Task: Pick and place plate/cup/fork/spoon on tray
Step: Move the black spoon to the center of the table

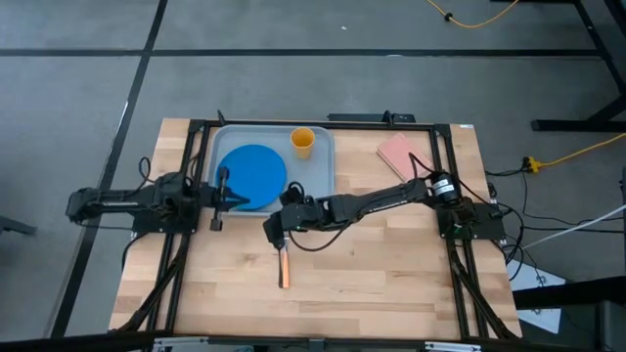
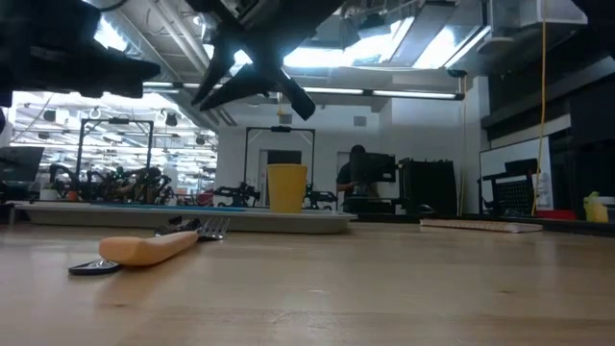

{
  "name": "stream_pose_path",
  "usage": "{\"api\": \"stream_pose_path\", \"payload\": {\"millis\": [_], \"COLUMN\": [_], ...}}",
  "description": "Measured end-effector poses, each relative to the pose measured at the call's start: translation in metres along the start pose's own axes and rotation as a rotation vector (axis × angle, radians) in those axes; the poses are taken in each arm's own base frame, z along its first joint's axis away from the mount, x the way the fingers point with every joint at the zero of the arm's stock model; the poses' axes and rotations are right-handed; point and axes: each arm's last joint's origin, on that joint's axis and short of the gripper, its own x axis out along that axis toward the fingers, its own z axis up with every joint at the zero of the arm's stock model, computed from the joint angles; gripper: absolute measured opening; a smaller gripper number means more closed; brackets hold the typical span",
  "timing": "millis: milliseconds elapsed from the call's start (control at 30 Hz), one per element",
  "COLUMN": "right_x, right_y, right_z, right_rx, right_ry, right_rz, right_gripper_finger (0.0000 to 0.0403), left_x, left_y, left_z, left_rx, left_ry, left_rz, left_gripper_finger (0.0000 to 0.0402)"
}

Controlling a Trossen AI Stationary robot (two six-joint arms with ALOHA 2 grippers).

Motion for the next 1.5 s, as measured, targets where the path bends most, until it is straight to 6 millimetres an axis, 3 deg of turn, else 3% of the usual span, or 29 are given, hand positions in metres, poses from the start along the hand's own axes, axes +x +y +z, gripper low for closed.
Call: {"api": "stream_pose_path", "payload": {"millis": [300, 500, 633, 800, 1000, 1167, 1500], "right_x": [-0.010, 0.017, 0.043, 0.048, 0.049, 0.071, 0.075], "right_y": [0.032, 0.052, 0.050, 0.031, 0.032, 0.022, 0.016], "right_z": [0.031, 0.036, 0.016, -0.017, -0.043, -0.074, -0.083], "right_rx": [-0.092, -0.044, 0.007, 0.141, 0.148, 0.133, 0.130], "right_ry": [0.016, 0.131, 0.256, 0.427, 0.405, 0.461, 0.483], "right_rz": [0.020, 0.140, 0.212, -0.018, -0.083, -0.119, -0.178], "right_gripper_finger": [0.0044, 0.0044, 0.0044, 0.0044, 0.0044, 0.0044, 0.0045], "left_x": [-0.002, -0.003, -0.004, -0.004, -0.004, -0.004, -0.004], "left_y": [0.011, 0.016, 0.018, 0.019, 0.019, 0.019, 0.019], "left_z": [-0.005, -0.003, -0.002, -0.002, -0.002, -0.002, -0.002], "left_rx": [-0.010, -0.031, -0.037, -0.037, -0.036, -0.036, -0.037], "left_ry": [0.048, 0.022, 0.012, 0.011, 0.012, 0.013, 0.013], "left_rz": [0.069, 0.115, 0.136, 0.152, 0.152, 0.152, 0.151], "left_gripper_finger": [0.0000, 0.0000, 0.0000, 0.0000, 0.0000, 0.0000, 0.0000]}}
